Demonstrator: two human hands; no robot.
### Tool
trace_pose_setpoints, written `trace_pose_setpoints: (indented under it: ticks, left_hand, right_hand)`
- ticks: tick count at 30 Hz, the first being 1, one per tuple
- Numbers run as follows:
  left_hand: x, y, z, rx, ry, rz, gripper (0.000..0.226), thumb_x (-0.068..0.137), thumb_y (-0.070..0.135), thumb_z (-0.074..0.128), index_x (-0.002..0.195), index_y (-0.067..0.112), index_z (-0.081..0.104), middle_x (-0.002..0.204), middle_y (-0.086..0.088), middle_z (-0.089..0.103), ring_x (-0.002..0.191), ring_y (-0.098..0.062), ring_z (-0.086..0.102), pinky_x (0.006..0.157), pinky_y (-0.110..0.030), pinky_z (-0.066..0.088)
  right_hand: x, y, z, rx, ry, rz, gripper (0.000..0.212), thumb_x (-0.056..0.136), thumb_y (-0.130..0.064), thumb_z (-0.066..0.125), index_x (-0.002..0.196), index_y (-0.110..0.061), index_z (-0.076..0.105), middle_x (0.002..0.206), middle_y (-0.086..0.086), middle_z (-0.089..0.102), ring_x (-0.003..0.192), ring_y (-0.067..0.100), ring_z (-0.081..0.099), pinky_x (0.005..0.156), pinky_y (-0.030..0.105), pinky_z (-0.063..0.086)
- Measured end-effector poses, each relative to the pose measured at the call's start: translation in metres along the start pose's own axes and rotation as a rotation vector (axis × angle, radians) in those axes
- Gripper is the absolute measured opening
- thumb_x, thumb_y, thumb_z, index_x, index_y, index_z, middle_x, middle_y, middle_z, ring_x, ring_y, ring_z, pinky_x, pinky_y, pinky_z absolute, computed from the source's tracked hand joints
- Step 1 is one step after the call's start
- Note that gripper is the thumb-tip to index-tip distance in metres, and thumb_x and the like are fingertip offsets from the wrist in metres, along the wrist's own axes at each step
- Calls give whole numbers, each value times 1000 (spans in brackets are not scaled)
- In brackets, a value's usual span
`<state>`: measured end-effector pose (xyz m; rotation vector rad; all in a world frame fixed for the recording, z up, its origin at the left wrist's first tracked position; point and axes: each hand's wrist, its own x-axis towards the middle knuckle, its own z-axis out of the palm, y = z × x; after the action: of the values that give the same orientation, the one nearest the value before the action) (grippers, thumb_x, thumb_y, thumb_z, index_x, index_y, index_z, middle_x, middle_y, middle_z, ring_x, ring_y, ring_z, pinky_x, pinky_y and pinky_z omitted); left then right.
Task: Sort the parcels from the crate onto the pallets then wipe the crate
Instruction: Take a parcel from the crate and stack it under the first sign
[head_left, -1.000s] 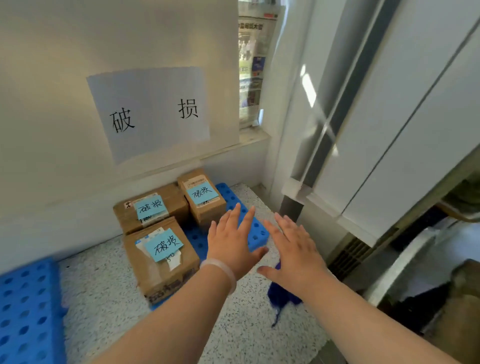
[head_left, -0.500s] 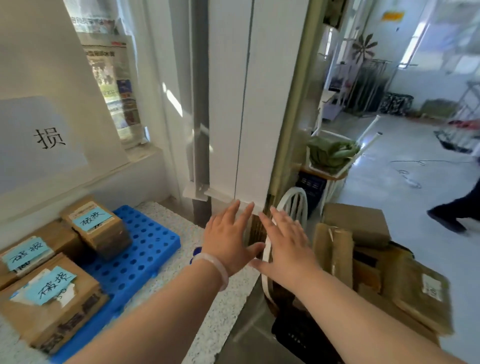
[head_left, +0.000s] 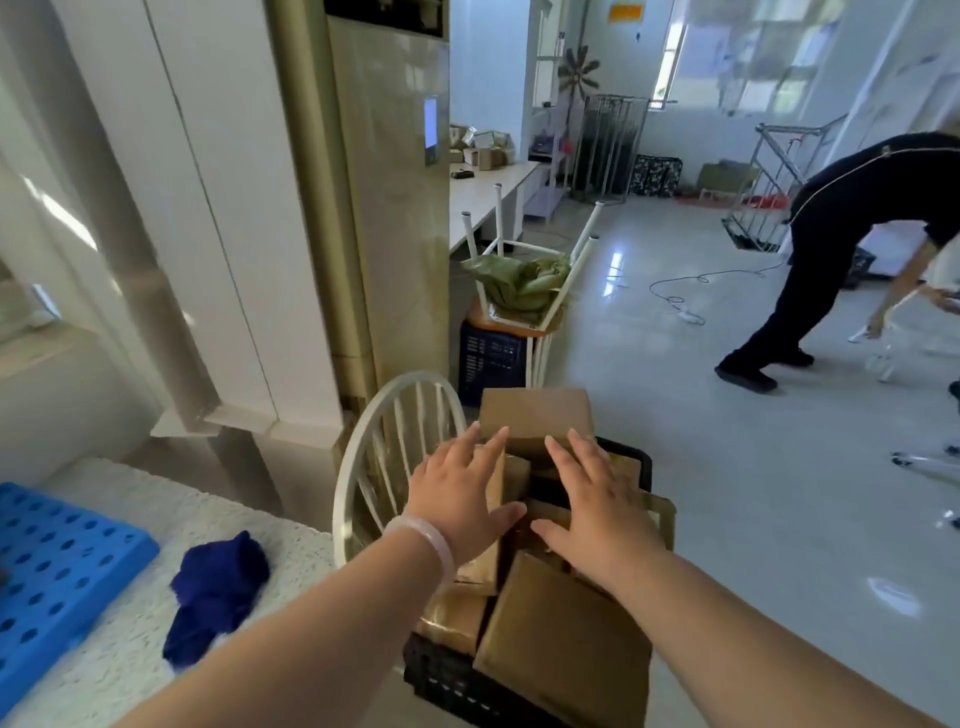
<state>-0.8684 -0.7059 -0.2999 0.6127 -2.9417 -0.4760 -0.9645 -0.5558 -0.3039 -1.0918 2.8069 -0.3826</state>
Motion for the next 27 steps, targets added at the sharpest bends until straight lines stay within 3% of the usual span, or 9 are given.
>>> trace_pose_setpoints:
  ticks: [2, 6, 12, 14, 18, 27]
  left_hand:
    - [17, 25, 16, -15, -35, 15, 86, 91, 60, 54, 154, 45, -3, 166, 8, 0, 152, -24, 5, 122, -47, 11]
    - [41, 67, 51, -35, -156, 16, 84, 92, 60, 51, 154, 46, -4, 165, 9, -4, 152, -23, 3, 122, -46, 9]
    - [65, 101, 104, -106, -339, -49, 87, 92, 58, 55, 152, 48, -8, 166, 7, -3, 152, -26, 11, 121, -48, 21]
    - [68, 106, 115, -115, -406, -85, 91, 92, 57, 56, 151, 49, -12, 166, 4, 3, 151, -27, 17, 120, -49, 25]
    - [70, 113, 130, -159, -516, -106, 98, 91, 46, 63, 151, 47, -14, 156, 3, 35, 136, -24, 44, 111, -46, 41]
    - [76, 118, 124, -251, -548, -179, 92, 93, 26, 65, 156, 39, 0, 156, 3, 33, 135, -20, 45, 107, -38, 46]
  right_hand:
    - [4, 35, -1, 30, 6, 93, 92, 91, -57, 57, 155, -40, -7, 164, -9, -13, 152, 21, -6, 121, 47, 15]
    - [8, 99, 8, 135, -46, 288, 95, 91, -58, 56, 156, -35, -10, 165, -6, -13, 152, 22, -3, 122, 43, 14]
    - [15, 153, 31, 334, -143, 499, 97, 88, -59, 60, 157, -32, -3, 166, 1, -4, 152, 28, 5, 119, 47, 21]
    - [17, 162, 39, 432, -202, 537, 97, 89, -56, 61, 156, -32, -4, 166, 2, 0, 151, 30, 11, 119, 49, 24]
    - [20, 168, 50, 647, -319, 566, 102, 92, -42, 65, 152, -38, -18, 160, 5, 25, 141, 31, 37, 110, 44, 40]
    - [29, 167, 44, 672, -338, 587, 105, 92, -28, 68, 154, -32, -16, 152, 9, 39, 130, 29, 50, 98, 36, 49]
